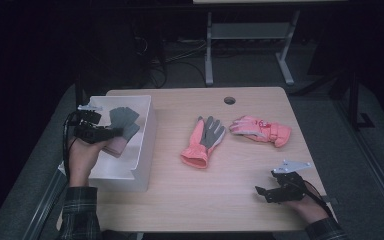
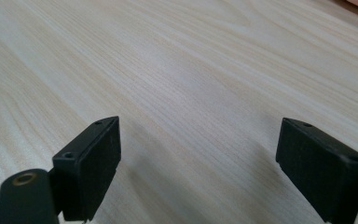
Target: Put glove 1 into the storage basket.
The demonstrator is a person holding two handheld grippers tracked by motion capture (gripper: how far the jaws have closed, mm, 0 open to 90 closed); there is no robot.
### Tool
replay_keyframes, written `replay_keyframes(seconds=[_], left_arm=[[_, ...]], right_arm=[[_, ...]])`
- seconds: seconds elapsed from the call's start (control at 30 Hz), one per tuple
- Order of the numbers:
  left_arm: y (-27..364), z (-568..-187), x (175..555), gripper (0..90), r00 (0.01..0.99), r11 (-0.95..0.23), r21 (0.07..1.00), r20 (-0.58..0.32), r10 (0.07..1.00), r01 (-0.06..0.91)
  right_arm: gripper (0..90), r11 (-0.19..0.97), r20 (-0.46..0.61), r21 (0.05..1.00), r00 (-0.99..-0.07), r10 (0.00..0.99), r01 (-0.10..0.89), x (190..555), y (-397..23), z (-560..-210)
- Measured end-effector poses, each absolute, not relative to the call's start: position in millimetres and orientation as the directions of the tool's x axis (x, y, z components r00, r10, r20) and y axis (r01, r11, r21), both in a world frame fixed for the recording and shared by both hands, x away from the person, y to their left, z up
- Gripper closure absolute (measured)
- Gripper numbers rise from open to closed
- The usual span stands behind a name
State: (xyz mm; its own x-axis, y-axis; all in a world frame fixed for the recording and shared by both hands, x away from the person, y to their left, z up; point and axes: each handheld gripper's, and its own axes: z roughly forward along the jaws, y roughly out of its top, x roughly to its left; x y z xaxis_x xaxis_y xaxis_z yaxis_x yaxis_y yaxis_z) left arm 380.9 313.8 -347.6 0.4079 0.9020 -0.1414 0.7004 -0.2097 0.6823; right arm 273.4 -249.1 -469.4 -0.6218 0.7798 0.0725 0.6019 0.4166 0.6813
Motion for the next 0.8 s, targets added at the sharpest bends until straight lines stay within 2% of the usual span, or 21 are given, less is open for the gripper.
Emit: replay_keyframes(seconds=[0.47, 0.8], left_arm=[[328, -392, 399, 64.3, 0.306, -0.186, 0.593, -0.109, 0.946, 0.783], [332, -410, 406, 62.5, 0.279, -0.193, 0.526, -0.087, 0.956, 0.828]], right_arm=[[13.6, 0.420, 0.070, 0.686, -0.628, 0.775, 0.594, 273, -249, -469], [13.6, 0.419, 0.072, 0.685, -0.629, 0.774, 0.595, 273, -250, -469]])
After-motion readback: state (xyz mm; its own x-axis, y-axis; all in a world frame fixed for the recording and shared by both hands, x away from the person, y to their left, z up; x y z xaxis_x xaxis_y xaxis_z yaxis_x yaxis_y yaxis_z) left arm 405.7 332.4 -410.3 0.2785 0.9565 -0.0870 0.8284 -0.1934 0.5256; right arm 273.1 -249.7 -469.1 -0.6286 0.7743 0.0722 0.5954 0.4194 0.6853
